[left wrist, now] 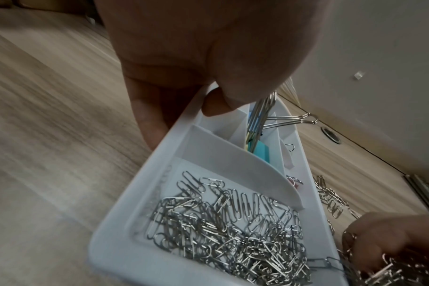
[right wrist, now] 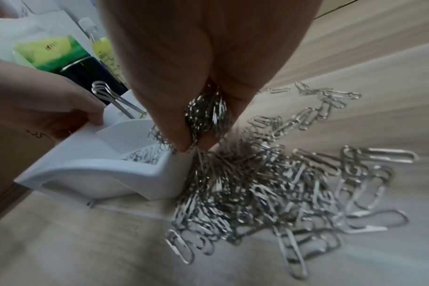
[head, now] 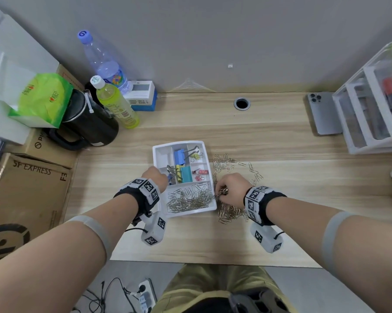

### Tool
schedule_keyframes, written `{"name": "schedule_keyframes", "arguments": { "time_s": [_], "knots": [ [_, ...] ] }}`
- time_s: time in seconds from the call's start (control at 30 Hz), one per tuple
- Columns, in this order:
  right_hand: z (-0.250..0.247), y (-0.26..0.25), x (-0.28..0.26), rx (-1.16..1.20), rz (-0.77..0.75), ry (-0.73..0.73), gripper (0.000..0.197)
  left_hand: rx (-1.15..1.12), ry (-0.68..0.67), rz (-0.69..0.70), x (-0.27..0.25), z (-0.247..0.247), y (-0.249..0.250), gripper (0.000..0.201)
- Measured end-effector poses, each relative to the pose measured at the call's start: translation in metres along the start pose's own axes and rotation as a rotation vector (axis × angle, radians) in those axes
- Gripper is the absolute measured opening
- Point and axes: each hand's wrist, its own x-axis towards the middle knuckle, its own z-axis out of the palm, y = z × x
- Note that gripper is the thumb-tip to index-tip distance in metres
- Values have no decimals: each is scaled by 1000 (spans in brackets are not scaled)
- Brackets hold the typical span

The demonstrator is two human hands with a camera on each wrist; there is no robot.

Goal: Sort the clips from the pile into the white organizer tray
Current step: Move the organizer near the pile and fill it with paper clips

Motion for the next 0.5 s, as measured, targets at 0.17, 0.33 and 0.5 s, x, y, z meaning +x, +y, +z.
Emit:
{"name": "schedule_keyframes", "arguments": {
  "time_s": [0.17, 0.33, 0.5],
  "knots": [
    [2, -27, 4, 22, -66, 16, 19, -19, -9, -3, 0, 0, 0, 17],
    [19, -52, 11, 12, -150, -22, 19, -15, -23, 5, 0, -1, 0, 11],
    [31, -62, 13, 46, -203, -69, 34, -17, -16, 24, 2, -1, -5, 13]
  ]
}}
